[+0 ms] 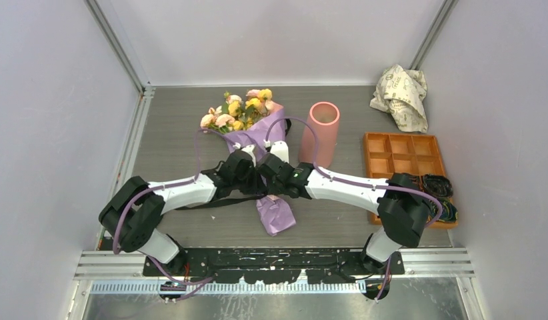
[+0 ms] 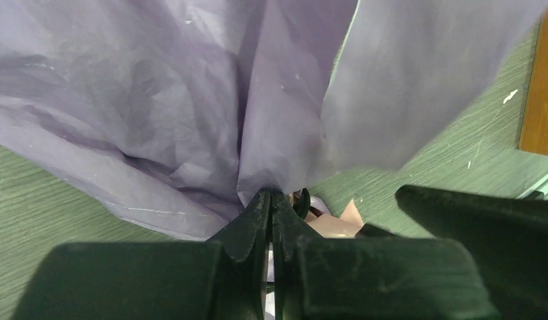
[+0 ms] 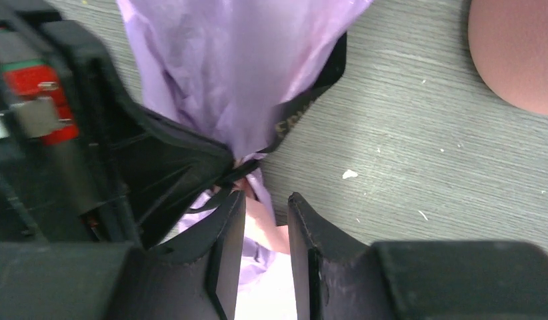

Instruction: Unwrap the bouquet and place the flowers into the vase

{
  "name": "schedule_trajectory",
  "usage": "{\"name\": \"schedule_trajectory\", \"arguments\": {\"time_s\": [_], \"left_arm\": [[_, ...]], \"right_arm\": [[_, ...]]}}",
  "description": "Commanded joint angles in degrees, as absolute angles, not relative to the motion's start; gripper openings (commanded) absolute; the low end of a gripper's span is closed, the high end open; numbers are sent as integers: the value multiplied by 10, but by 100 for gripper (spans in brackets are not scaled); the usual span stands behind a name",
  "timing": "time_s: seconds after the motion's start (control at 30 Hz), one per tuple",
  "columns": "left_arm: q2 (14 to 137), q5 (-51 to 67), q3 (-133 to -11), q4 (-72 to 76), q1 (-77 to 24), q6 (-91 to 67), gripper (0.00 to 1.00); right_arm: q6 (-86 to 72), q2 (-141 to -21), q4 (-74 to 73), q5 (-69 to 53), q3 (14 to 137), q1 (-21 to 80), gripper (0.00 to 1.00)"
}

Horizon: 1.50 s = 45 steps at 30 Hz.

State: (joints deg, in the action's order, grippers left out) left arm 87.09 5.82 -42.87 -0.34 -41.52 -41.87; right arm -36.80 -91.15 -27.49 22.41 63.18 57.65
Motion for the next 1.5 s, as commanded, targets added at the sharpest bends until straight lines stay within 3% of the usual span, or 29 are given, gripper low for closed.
{"name": "schedule_trajectory", "arguments": {"time_s": [0.0,0.47,0.73,1.13,1.47], "left_arm": [[841,49,-400,20,-414,-429,6],[746,9,-340,-37,-416,-439,13],[663,-29,-315,-88,-417,-435,34],[715,-3,-276,12,-416,-465,34],[703,-11,-277,7,-417,-461,31]], "right_arm": [[-385,-904,-261,227,615,567,36],[-398,-917,-234,180,596,566,38],[-400,-914,-190,110,592,567,38],[-410,-953,-160,58,610,567,37],[-415,-972,-151,59,612,567,37]]}}
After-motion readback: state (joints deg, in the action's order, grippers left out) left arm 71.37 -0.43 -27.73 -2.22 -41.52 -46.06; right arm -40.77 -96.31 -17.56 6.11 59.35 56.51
